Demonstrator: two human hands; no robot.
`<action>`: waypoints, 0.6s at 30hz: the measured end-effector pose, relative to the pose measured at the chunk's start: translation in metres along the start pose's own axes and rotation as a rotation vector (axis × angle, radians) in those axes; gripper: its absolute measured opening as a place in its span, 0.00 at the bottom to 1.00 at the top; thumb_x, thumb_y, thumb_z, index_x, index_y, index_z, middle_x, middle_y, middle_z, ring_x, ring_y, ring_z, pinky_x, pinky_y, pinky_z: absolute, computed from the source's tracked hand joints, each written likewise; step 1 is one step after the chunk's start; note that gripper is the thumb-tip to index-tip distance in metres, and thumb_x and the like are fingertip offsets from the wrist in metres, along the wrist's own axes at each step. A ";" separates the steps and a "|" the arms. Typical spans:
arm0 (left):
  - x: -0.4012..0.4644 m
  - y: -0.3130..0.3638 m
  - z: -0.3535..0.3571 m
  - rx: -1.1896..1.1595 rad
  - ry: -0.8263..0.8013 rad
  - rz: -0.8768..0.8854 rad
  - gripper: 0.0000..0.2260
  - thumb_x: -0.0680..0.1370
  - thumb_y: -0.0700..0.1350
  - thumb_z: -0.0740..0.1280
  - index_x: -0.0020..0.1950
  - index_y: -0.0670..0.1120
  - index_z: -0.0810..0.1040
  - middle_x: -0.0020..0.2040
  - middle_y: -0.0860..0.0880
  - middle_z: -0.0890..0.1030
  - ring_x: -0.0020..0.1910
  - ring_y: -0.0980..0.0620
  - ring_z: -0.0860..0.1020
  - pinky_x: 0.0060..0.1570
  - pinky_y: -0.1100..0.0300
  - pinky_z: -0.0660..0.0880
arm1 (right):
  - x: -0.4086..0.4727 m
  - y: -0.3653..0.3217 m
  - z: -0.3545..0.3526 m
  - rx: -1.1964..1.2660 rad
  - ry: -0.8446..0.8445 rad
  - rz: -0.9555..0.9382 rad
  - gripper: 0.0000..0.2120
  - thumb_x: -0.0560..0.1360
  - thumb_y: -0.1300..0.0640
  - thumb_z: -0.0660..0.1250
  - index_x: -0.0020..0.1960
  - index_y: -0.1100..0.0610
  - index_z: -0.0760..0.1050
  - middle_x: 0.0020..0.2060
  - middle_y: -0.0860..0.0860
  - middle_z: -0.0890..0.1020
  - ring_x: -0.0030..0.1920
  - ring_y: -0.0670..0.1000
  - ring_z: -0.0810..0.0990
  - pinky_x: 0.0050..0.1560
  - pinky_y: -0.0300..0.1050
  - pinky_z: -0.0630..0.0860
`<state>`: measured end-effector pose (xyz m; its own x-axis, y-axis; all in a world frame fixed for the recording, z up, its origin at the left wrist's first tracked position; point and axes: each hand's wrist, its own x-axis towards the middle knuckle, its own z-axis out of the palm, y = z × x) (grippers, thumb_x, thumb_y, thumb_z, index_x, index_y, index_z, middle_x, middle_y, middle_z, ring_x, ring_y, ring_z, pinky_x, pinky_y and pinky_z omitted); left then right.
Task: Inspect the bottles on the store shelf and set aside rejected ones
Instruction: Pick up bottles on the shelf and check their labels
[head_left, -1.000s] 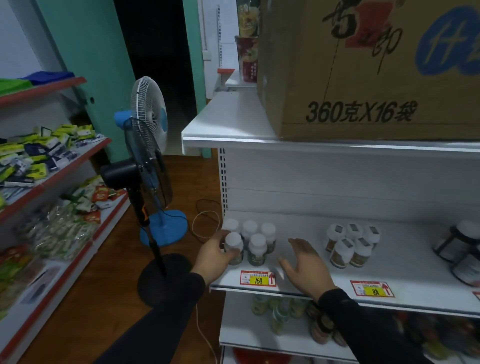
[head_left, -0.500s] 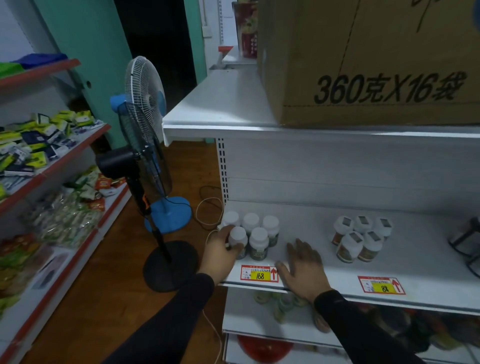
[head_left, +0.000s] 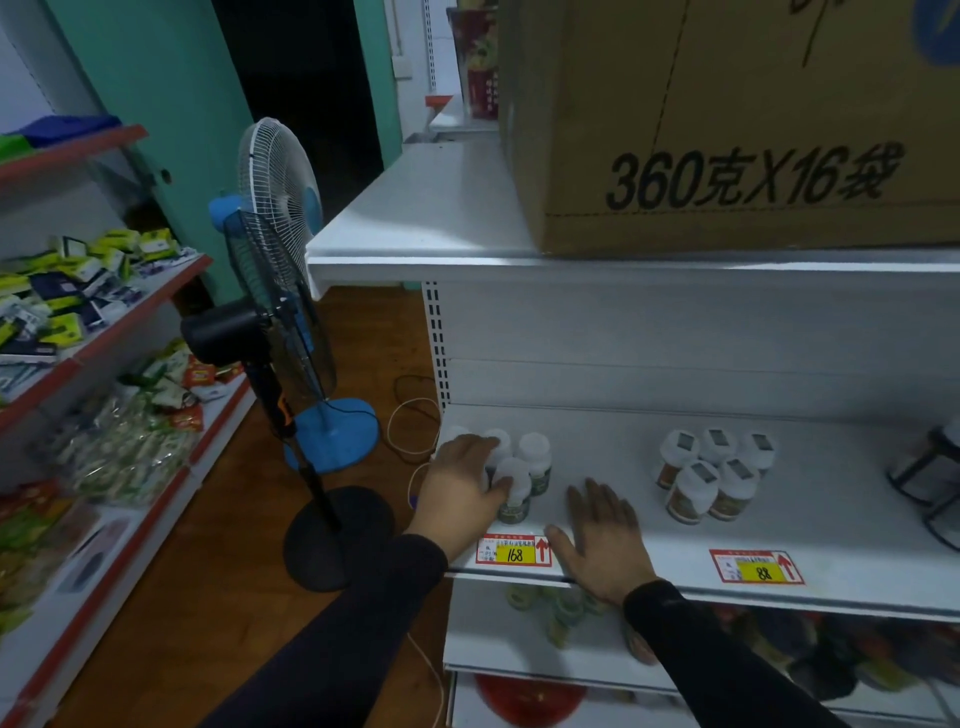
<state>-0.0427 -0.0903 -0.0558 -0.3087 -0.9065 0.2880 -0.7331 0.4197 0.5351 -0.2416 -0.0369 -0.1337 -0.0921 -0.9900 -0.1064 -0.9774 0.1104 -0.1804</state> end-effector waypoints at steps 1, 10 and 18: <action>0.003 0.002 0.005 0.059 -0.026 0.036 0.22 0.75 0.50 0.70 0.67 0.43 0.75 0.63 0.43 0.77 0.62 0.43 0.74 0.62 0.54 0.70 | 0.000 0.000 0.000 0.003 -0.001 0.001 0.47 0.67 0.30 0.30 0.79 0.52 0.54 0.79 0.57 0.54 0.78 0.57 0.52 0.76 0.54 0.47; 0.009 0.012 0.014 0.322 -0.124 0.052 0.19 0.78 0.53 0.63 0.67 0.47 0.74 0.62 0.46 0.78 0.61 0.45 0.73 0.61 0.54 0.66 | -0.004 0.004 -0.015 0.160 -0.004 -0.010 0.37 0.76 0.33 0.45 0.78 0.54 0.58 0.77 0.57 0.59 0.77 0.56 0.56 0.75 0.49 0.52; 0.018 0.031 -0.017 0.013 -0.048 -0.098 0.19 0.78 0.51 0.67 0.67 0.46 0.74 0.63 0.45 0.77 0.61 0.47 0.74 0.59 0.59 0.69 | -0.016 -0.015 -0.057 0.552 0.212 -0.065 0.23 0.79 0.45 0.63 0.70 0.56 0.71 0.66 0.53 0.75 0.64 0.51 0.74 0.63 0.39 0.67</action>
<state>-0.0606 -0.0930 -0.0203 -0.2634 -0.9445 0.1965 -0.7690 0.3286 0.5483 -0.2364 -0.0278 -0.0736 -0.1269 -0.9858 0.1096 -0.7441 0.0215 -0.6677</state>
